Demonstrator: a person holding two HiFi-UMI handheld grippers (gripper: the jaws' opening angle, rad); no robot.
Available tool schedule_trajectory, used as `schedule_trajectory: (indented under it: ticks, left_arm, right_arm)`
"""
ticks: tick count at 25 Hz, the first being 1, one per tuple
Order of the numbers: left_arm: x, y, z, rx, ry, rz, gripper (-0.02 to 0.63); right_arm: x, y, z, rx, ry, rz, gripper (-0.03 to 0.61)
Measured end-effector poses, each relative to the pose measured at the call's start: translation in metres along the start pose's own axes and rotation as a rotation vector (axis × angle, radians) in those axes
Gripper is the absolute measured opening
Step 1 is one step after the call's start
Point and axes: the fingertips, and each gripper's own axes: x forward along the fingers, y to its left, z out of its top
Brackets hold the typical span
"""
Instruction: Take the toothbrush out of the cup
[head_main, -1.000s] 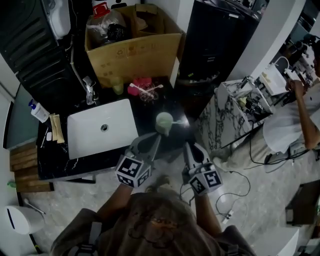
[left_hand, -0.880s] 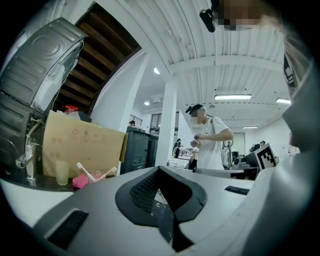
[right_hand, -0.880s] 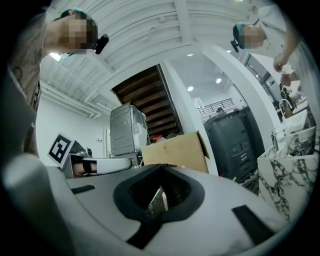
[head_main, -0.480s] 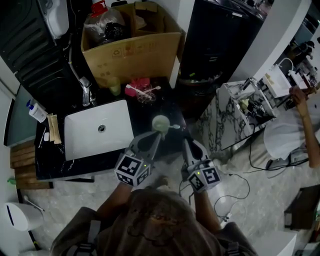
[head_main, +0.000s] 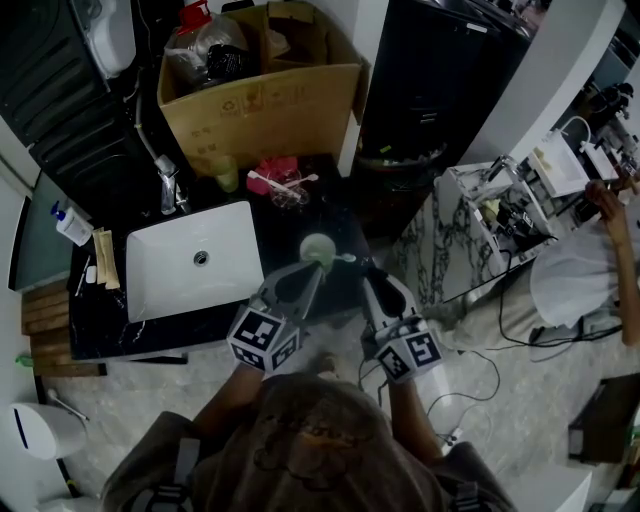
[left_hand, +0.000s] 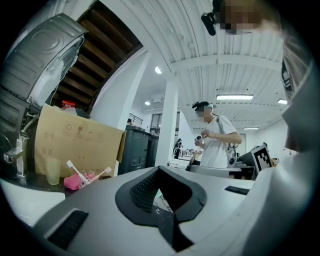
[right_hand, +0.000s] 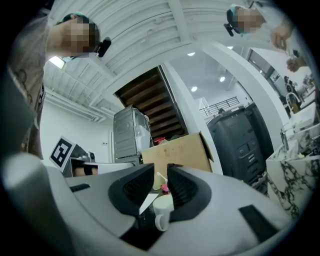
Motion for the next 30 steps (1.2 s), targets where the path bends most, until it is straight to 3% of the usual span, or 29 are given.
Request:
schedule_trajectory:
  ticks: [3,6,30]
  left_arm:
    - [0.002,-0.001,0.000,-0.001,0.000,-0.001,0.002]
    - [0.003,0.000,0.000,-0.002,-0.001,-0.001,0.002]
    - [-0.001,0.013,-0.004,0.008,0.014,0.068,0.002]
  right_arm:
    - [0.002,0.003,0.002,-0.002,-0.004,0.031,0.102]
    - [0.005,0.005,-0.002,0.000,0.007,0.073,0.214]
    - [0.065,-0.028,-0.075,0.024,0.159,0.128,0.216]
